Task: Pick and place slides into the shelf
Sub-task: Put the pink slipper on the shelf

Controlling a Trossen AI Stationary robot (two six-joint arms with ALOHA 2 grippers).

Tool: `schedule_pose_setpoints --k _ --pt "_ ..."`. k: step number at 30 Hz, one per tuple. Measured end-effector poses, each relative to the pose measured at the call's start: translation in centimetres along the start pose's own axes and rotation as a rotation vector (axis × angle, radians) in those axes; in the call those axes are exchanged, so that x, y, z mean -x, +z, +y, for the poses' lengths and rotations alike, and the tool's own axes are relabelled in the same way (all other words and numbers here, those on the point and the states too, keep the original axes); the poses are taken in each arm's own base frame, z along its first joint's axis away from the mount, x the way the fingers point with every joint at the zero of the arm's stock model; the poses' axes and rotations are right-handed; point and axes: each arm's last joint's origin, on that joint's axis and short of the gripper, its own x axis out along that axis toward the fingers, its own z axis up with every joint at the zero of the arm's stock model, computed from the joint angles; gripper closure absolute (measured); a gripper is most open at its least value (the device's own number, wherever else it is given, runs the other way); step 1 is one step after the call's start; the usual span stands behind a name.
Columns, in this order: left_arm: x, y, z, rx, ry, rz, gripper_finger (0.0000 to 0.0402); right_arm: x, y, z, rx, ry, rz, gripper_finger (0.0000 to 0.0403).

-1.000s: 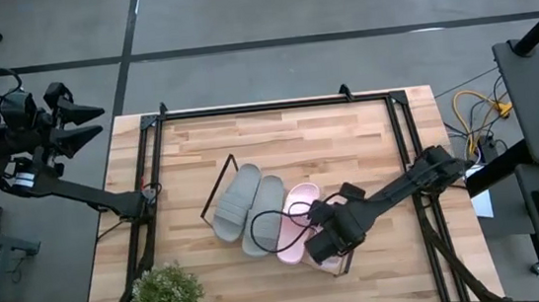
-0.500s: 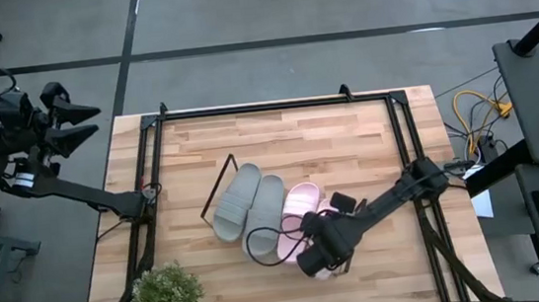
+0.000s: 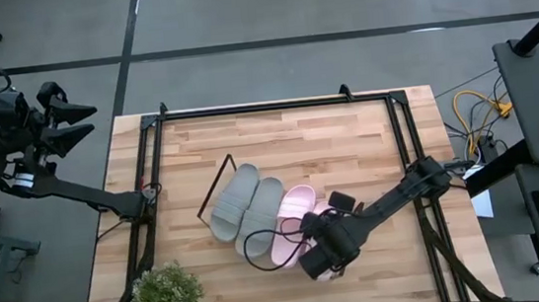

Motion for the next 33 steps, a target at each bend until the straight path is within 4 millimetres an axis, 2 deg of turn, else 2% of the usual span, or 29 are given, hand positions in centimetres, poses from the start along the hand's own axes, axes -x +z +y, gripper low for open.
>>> schedule_pose_setpoints --k 7,15,33 --pt "0.0 0.0 0.0 0.000 0.000 0.000 0.0226 0.2 -0.2 -0.6 0.019 -0.007 -0.012 0.0392" --pt "0.0 0.0 0.0 0.002 0.000 0.000 0.0226 -0.4 -0.9 -0.4 0.020 -0.026 0.006 0.0392" --pt "0.0 0.0 0.0 0.001 -0.001 0.000 0.0226 -0.2 -1.3 -0.2 -0.011 -0.038 -0.019 0.0392"
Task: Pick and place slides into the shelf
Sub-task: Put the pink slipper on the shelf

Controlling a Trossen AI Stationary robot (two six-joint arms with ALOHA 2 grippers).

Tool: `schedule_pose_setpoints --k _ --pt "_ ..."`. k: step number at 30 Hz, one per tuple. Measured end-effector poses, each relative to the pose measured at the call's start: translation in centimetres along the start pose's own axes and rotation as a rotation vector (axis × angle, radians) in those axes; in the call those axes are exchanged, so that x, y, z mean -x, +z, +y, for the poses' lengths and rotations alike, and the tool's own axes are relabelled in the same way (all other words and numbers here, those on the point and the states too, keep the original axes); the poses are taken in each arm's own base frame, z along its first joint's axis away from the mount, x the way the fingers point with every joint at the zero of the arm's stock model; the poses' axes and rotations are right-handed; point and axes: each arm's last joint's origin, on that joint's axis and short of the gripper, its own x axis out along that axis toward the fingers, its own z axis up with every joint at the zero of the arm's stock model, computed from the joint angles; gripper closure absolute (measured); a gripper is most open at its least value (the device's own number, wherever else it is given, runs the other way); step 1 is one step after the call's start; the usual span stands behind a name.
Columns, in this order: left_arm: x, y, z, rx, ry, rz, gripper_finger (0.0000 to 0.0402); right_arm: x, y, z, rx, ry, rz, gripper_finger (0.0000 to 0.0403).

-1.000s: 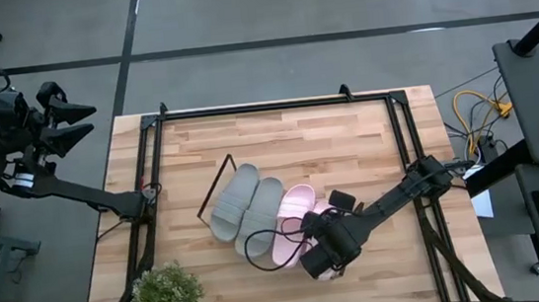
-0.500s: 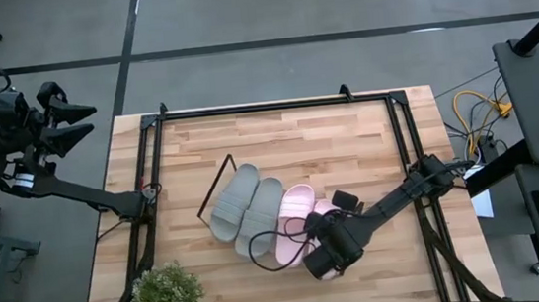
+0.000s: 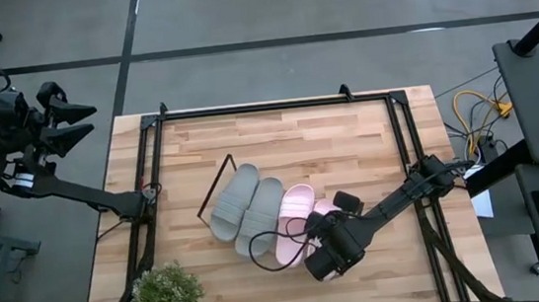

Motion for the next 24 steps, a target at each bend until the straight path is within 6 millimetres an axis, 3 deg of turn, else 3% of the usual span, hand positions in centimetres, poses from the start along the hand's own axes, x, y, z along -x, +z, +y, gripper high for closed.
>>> schedule_pose_setpoints --k 18,24 --pt "0.0 0.0 0.0 0.001 0.000 0.000 0.0226 0.0 -0.1 -0.6 0.049 -0.019 -0.024 0.0392" --pt "0.0 0.0 0.0 0.001 0.001 0.000 0.0226 -0.5 -0.7 -1.1 -0.005 -0.043 -0.014 0.0392"
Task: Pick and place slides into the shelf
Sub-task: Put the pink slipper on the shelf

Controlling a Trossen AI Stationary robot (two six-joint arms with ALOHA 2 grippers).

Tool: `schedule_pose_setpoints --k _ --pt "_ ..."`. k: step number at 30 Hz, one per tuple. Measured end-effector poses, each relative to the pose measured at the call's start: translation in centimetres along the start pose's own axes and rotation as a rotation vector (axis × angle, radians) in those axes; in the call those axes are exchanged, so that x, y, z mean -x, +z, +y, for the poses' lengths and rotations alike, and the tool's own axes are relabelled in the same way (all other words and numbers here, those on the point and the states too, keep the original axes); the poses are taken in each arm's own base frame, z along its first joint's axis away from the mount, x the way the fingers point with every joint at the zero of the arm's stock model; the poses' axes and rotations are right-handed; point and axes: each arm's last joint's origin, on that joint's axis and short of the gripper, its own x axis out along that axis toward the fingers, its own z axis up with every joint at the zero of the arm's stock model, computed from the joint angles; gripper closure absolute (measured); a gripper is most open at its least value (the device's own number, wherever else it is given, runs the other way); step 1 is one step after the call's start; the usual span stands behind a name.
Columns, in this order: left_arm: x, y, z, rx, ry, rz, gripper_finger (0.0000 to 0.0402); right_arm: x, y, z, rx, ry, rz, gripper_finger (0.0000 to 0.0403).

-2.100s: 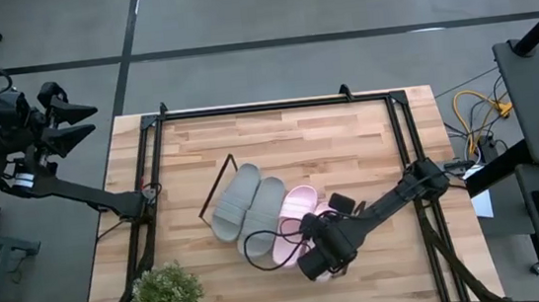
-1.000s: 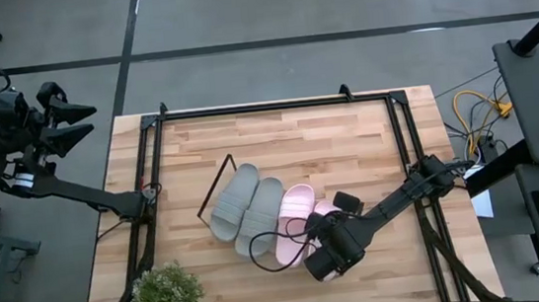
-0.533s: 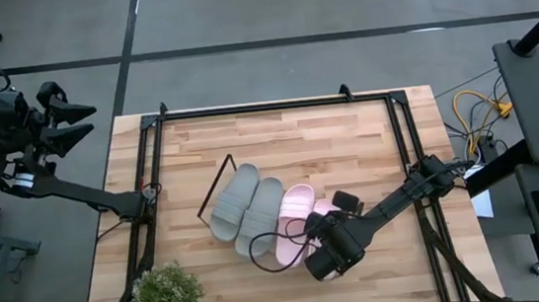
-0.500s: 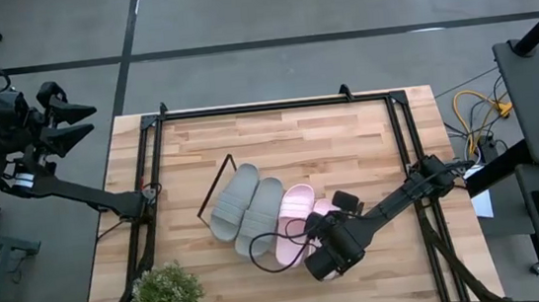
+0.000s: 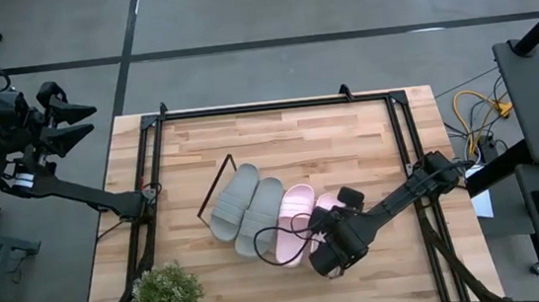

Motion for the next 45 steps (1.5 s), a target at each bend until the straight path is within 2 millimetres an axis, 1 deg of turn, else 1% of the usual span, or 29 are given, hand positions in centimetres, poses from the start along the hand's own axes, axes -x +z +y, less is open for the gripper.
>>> schedule_pose_setpoints --k 4,19,22,25,34,39,42,45 --pt "0.0 0.0 0.0 0.000 0.000 0.000 0.0226 -0.3 -0.2 0.1 -0.016 -0.007 0.015 0.0392" --pt "0.0 0.0 0.0 -0.001 0.000 0.000 0.0226 -0.6 -0.3 0.3 -0.112 -0.004 0.038 0.0392" --pt "0.0 0.0 0.0 -0.001 0.000 0.000 0.0226 -0.6 -0.3 0.3 -0.143 0.000 0.040 0.0387" --pt "0.0 0.0 0.0 -0.001 -0.001 0.000 0.0226 -0.6 -0.3 0.4 -0.167 0.011 0.045 0.0370" --pt "0.0 0.0 0.0 -0.002 0.000 0.000 0.0226 -0.7 -0.2 0.5 -0.186 0.041 0.075 0.0300" --pt "0.0 0.0 0.0 -0.003 -0.001 0.000 0.0226 -0.5 0.0 0.5 -0.185 0.048 0.069 0.0272" --pt "0.0 0.0 0.0 -0.003 -0.001 0.000 0.0226 -0.3 0.3 0.4 -0.194 0.057 0.066 0.0259" --pt "0.0 0.0 0.0 -0.003 -0.001 0.001 0.0226 0.5 0.8 0.3 -0.213 0.088 0.041 0.0247"
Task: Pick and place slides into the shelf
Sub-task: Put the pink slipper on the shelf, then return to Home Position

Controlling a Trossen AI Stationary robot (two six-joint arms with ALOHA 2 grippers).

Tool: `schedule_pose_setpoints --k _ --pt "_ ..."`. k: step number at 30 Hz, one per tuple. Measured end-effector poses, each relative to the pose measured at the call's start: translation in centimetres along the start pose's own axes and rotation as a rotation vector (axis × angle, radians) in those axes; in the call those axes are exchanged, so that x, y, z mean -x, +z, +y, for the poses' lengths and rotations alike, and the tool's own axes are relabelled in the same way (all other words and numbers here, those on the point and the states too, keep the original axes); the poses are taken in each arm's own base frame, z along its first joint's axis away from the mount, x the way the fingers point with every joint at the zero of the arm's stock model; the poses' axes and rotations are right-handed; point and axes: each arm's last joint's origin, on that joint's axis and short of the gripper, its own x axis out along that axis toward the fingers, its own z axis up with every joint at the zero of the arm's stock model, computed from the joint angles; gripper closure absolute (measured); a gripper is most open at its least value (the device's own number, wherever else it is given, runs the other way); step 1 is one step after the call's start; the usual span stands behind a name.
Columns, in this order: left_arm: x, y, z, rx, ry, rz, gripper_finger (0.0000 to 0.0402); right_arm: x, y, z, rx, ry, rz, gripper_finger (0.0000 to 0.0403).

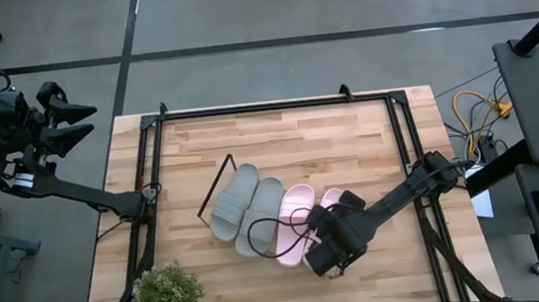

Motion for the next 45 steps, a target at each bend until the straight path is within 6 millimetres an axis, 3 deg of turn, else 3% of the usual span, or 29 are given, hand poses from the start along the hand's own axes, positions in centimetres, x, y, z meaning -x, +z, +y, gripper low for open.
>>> schedule_pose_setpoints --k 4,9,15,19,24,27,32,36,41,45 --pt "-0.2 -0.1 0.0 -0.010 0.001 0.007 0.0226 2.3 1.6 0.3 -0.071 0.078 -0.175 0.0242" --pt "-0.3 -0.2 -0.1 -0.051 0.001 0.010 0.0226 6.8 5.2 0.7 -0.185 0.307 -0.492 0.0259" --pt "-0.3 0.1 -0.1 -0.066 -0.002 -0.023 0.0226 12.6 11.3 0.2 0.030 0.728 -0.817 0.0318" --pt "-0.3 0.3 -0.1 -0.084 -0.003 -0.042 0.0226 15.7 14.8 -2.3 0.130 0.815 -1.112 0.0381" --pt "-0.3 0.5 -0.2 -0.125 -0.003 -0.058 0.0229 16.8 18.2 -6.4 0.110 0.731 -1.246 0.0393" --pt "-0.4 0.8 -0.2 -0.120 -0.006 -0.086 0.0250 16.9 19.8 -8.5 0.134 0.716 -1.303 0.0394" --pt "-0.8 1.1 -0.4 -0.111 -0.008 -0.116 0.0323 17.7 20.3 -12.1 0.155 0.663 -1.343 0.0394" --pt "-1.0 1.4 -0.5 -0.102 -0.010 -0.137 0.0389 19.0 19.1 -15.0 0.159 0.646 -1.329 0.0394" --pt "-2.0 1.7 -0.9 -0.098 -0.011 -0.172 0.0395 20.0 16.4 -18.1 0.188 0.627 -1.210 0.0395" --pt "-3.0 1.4 -1.2 -0.190 -0.001 -0.176 0.0400 20.9 13.7 -21.2 0.180 0.579 -1.122 0.0395"
